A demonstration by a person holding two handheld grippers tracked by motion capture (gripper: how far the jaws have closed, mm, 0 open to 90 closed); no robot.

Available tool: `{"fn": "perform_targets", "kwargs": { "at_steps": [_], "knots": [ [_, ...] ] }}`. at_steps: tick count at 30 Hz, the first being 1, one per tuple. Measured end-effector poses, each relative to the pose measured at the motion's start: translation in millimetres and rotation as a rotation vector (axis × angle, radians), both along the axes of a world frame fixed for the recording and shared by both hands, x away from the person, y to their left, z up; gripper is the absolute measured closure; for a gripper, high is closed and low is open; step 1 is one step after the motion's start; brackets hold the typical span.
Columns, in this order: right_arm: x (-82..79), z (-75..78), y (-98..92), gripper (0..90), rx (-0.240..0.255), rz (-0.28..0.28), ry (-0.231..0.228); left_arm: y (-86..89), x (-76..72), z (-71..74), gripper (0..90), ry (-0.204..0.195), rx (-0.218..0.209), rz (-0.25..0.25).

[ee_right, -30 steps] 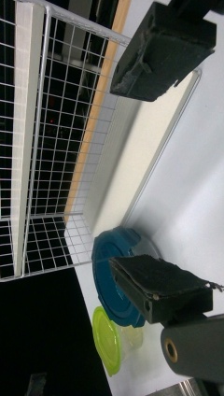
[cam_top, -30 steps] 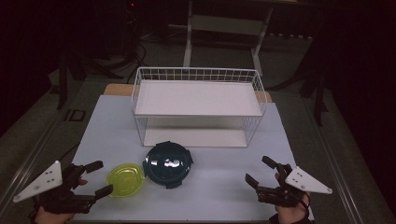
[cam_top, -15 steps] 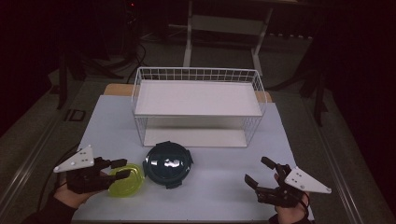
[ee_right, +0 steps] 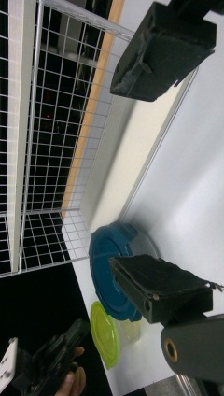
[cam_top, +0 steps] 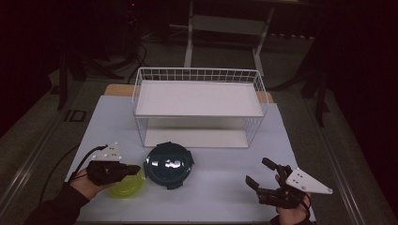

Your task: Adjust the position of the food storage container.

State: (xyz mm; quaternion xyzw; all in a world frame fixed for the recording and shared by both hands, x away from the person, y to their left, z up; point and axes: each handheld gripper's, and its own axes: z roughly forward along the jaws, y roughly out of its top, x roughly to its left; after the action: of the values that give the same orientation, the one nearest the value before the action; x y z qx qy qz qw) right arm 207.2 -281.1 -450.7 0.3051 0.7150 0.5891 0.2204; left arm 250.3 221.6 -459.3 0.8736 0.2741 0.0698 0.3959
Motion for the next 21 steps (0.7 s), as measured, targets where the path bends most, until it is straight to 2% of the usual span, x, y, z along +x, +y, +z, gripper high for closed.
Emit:
{"fn": "perform_targets", "kwargs": {
  "at_steps": [4, 9, 12, 21],
  "knots": [
    [-0.1, 0.1, -1.0, 14.4, 0.002, -0.001, 0.001, -8.2, 4.9, -2.0, 88.7, -0.009, 0.049, 0.004],
    [0.0, -0.2, -1.3, 14.4, 0.003, -0.001, 0.004, -11.6, 13.8, -5.0, 88.8, 0.005, 0.039, 0.009],
    [0.1, -0.3, -1.6, 14.4, 0.005, 0.000, 0.004, -10.1, 19.3, -8.2, 88.8, 0.005, 0.047, 0.031],
    [0.5, -0.7, -2.2, 14.4, 0.008, 0.001, 0.007, -10.5, 28.1, -16.5, 89.1, 0.015, 0.057, 0.055]
  ]
}}
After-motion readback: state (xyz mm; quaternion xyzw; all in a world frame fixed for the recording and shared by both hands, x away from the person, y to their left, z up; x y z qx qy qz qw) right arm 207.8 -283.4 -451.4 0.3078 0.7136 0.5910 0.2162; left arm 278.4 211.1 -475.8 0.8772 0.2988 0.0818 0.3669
